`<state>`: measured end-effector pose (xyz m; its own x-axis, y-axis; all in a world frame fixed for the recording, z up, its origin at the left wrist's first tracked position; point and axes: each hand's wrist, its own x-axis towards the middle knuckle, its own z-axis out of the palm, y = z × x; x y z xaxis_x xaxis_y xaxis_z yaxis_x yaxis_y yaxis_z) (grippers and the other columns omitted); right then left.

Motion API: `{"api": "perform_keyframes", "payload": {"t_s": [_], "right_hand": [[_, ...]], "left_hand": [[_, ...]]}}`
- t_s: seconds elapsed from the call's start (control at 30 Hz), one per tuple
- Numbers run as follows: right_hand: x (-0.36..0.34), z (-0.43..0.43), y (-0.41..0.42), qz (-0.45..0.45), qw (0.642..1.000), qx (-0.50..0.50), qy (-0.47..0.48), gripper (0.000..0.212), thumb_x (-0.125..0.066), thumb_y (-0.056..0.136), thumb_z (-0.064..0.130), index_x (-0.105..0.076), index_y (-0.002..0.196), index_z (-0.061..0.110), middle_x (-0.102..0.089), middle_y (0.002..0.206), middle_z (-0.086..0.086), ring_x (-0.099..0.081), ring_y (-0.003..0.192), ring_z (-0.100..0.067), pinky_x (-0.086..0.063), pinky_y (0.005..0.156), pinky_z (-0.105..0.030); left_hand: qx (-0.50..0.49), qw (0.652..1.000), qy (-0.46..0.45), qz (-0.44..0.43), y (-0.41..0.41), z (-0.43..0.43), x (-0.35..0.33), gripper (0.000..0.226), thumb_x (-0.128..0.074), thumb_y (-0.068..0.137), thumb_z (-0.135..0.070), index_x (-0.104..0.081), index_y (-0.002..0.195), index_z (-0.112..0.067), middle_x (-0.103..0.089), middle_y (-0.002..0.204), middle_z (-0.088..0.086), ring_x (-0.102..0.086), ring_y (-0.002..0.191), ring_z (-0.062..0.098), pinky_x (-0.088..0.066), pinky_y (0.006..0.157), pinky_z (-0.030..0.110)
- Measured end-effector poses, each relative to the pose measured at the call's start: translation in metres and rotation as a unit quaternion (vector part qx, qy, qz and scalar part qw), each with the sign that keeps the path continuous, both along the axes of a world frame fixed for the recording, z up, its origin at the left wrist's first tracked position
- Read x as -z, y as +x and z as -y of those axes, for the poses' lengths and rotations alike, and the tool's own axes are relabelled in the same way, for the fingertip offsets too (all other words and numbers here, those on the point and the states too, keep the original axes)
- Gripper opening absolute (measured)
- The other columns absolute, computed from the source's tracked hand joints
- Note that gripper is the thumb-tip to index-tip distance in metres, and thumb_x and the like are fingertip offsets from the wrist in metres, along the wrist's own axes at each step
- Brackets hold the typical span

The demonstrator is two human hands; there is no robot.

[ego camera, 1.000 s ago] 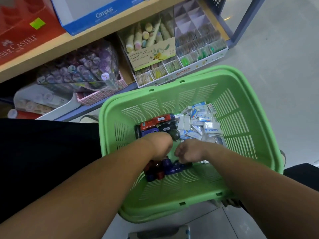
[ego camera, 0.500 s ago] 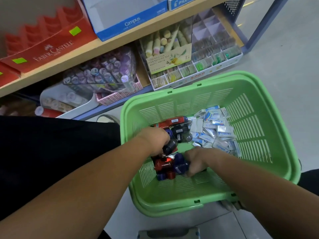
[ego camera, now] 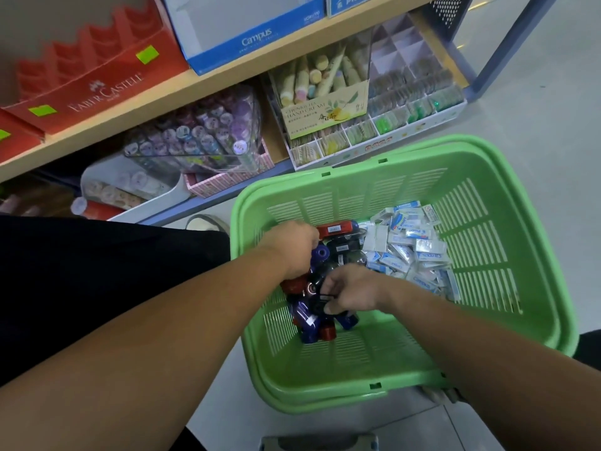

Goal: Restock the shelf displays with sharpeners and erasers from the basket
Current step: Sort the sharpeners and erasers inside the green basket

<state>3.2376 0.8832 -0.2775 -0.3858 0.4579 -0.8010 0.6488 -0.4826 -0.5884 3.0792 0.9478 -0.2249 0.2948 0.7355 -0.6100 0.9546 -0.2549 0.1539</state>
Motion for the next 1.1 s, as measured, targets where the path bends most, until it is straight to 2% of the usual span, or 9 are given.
{"api": "perform_keyframes", "payload": {"t_s": [0.13, 0.23, 0.3, 0.43, 0.53, 0.67, 0.83, 0.97, 1.1], "right_hand": [[0.003, 0.005, -0.011, 0.0, 0.997, 0.03, 0.07, 0.031, -0.077, 0.086, 0.012, -0.072, 0.115, 0.021, -0.07, 0.1, 0.001, -0.065, 0.087, -0.013, -0.051, 0.073, -0.017], [0.002, 0.0, 0.001, 0.127, 0.975, -0.066, 0.171, 0.037, -0.083, 0.078, 0.043, -0.072, 0.11, 0.03, -0.07, 0.102, 0.006, -0.065, 0.094, -0.015, -0.055, 0.083, -0.027], [0.004, -0.003, 0.016, 0.184, 0.964, -0.064, 0.182, 0.037, -0.081, 0.074, 0.054, -0.071, 0.101, 0.03, -0.07, 0.097, 0.01, -0.066, 0.093, -0.014, -0.057, 0.084, -0.033], [0.009, -0.013, 0.044, 0.24, 0.939, 0.026, 0.245, 0.018, -0.07, 0.085, 0.037, -0.068, 0.101, 0.027, -0.073, 0.098, 0.005, -0.068, 0.098, -0.022, -0.056, 0.078, -0.032], [0.012, -0.018, 0.056, 0.246, 0.928, 0.064, 0.274, 0.031, -0.067, 0.089, 0.026, -0.065, 0.12, 0.028, -0.07, 0.114, 0.0, -0.066, 0.107, -0.024, -0.054, 0.081, -0.033], [0.017, -0.023, 0.064, 0.2, 0.938, 0.13, 0.253, 0.035, -0.068, 0.09, 0.018, -0.064, 0.125, 0.022, -0.068, 0.099, 0.002, -0.066, 0.102, -0.024, -0.054, 0.086, -0.035], [0.018, -0.026, 0.07, 0.166, 0.942, 0.176, 0.231, 0.036, -0.067, 0.088, 0.012, -0.067, 0.123, 0.019, -0.073, 0.102, 0.001, -0.067, 0.099, -0.023, -0.055, 0.089, -0.037], [0.018, -0.025, 0.072, 0.136, 0.949, 0.185, 0.215, 0.036, -0.072, 0.088, 0.014, -0.066, 0.123, 0.02, -0.066, 0.097, 0.007, -0.067, 0.095, -0.02, -0.057, 0.088, -0.04], [0.013, -0.026, 0.075, 0.125, 0.962, 0.147, 0.193, 0.034, -0.078, 0.085, 0.02, -0.069, 0.117, 0.023, -0.067, 0.1, 0.006, -0.067, 0.096, -0.019, -0.056, 0.091, -0.04]], "left_hand": [[0.001, 0.997, 0.045, 0.059, 0.002, -0.003, 0.009, 0.026, -0.061, 0.094, -0.014, -0.065, 0.118, -0.023, -0.058, 0.117, -0.001, -0.057, 0.109, 0.023, -0.053, 0.093, 0.041], [0.04, 0.99, 0.05, 0.123, 0.016, 0.0, 0.014, 0.041, -0.059, 0.095, -0.016, -0.06, 0.136, -0.019, -0.057, 0.135, 0.0, -0.052, 0.125, 0.024, -0.046, 0.104, 0.041], [0.058, 0.987, 0.047, 0.144, 0.027, 0.003, 0.023, 0.051, -0.06, 0.096, -0.017, -0.051, 0.147, -0.018, -0.048, 0.151, 0.001, -0.044, 0.136, 0.025, -0.039, 0.113, 0.04], [0.133, 0.983, 0.045, 0.117, 0.04, 0.0, 0.048, 0.071, -0.063, 0.095, -0.026, -0.03, 0.158, -0.025, -0.017, 0.17, -0.004, -0.027, 0.15, 0.024, -0.026, 0.122, 0.04], [0.203, 0.975, 0.07, 0.058, 0.043, 0.001, 0.057, 0.08, -0.063, 0.096, -0.033, -0.018, 0.16, -0.026, -0.002, 0.17, 0.0, -0.021, 0.148, 0.026, -0.025, 0.118, 0.044], [0.26, 0.957, 0.121, 0.039, 0.04, 0.0, 0.061, 0.083, -0.066, 0.093, -0.043, -0.021, 0.158, -0.02, -0.025, 0.155, 0.004, -0.034, 0.131, 0.029, -0.038, 0.107, 0.042], [0.232, 0.965, 0.118, -0.04, 0.047, 0.001, 0.063, 0.081, -0.055, 0.09, -0.067, -0.04, 0.146, -0.011, -0.041, 0.13, 0.006, -0.036, 0.121, 0.027, -0.035, 0.102, 0.042], [0.186, 0.981, 0.057, 0.01, 0.055, 0.007, 0.064, 0.072, -0.062, 0.088, -0.064, -0.044, 0.135, -0.013, -0.043, 0.134, 0.007, -0.04, 0.125, 0.028, -0.035, 0.109, 0.042], [0.143, 0.987, 0.029, 0.064, 0.054, 0.001, 0.067, 0.067, -0.076, 0.082, -0.049, -0.044, 0.132, -0.018, -0.045, 0.138, 0.002, -0.044, 0.123, 0.025, -0.04, 0.102, 0.039]]}}
